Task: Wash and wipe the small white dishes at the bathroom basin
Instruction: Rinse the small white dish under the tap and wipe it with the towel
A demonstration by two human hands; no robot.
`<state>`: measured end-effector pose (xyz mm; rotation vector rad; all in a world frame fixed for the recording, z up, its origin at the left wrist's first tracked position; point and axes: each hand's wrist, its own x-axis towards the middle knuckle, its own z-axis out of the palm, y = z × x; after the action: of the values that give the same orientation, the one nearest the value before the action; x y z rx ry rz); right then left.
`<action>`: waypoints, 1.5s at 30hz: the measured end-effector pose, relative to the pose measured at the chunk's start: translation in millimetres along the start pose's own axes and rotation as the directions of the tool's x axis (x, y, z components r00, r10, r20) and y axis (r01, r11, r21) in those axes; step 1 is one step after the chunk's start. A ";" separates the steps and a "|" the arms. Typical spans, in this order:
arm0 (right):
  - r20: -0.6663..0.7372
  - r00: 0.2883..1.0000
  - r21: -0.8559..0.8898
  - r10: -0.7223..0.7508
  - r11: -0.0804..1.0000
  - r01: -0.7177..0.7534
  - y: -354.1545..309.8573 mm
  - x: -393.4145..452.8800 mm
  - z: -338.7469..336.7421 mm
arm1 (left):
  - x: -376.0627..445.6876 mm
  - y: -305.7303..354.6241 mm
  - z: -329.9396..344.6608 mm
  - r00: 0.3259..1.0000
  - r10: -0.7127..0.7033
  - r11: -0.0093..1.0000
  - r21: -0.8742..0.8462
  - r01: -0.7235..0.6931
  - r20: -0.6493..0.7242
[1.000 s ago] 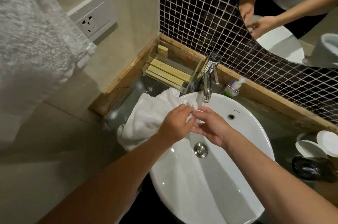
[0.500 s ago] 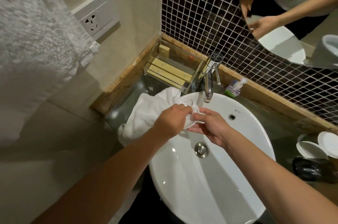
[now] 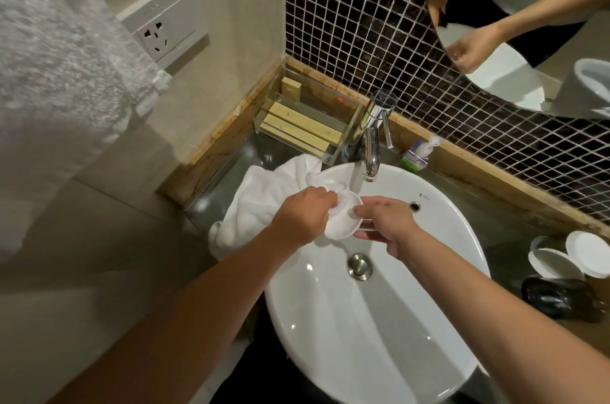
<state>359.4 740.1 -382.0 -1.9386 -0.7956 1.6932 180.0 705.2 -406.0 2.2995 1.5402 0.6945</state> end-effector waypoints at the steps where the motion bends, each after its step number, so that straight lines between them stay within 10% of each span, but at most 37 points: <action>1: -0.003 1.000 0.017 0.013 1.000 -0.013 1.2 0.1 0.4 | 4.4 -0.8 -0.9 0.993 -0.065 0.998 0.009 0.064 0.095; 8: -0.001 0.998 0.062 0.065 0.996 -0.064 2.5 0.8 -2.5 | 17.1 0.9 1.0 0.951 -0.170 0.985 0.049 0.163 0.258; 22: -0.084 0.987 0.102 0.140 0.986 -0.131 7.0 3.9 -5.7 | 20.9 16.9 -1.0 0.985 -0.103 0.993 -0.043 0.110 0.139; 30: -0.102 0.990 -0.017 0.100 0.995 -0.102 14.4 0.7 -7.5 | 0.6 7.4 3.7 0.969 0.242 0.967 0.073 -0.246 0.052; 38: -0.092 0.994 -0.031 0.053 0.998 -0.056 7.3 2.1 2.2 | 6.6 21.4 19.0 0.990 0.119 0.992 0.041 -0.116 -0.080; 45: -0.079 0.997 -0.139 -0.005 0.990 -0.006 6.4 -2.9 0.3 | 6.1 -9.2 3.4 0.952 0.232 0.915 0.288 -0.283 0.198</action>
<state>359.7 733.4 -384.2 -2.0848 -0.9042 1.5874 176.5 714.5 -411.9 2.7536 1.3680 0.3261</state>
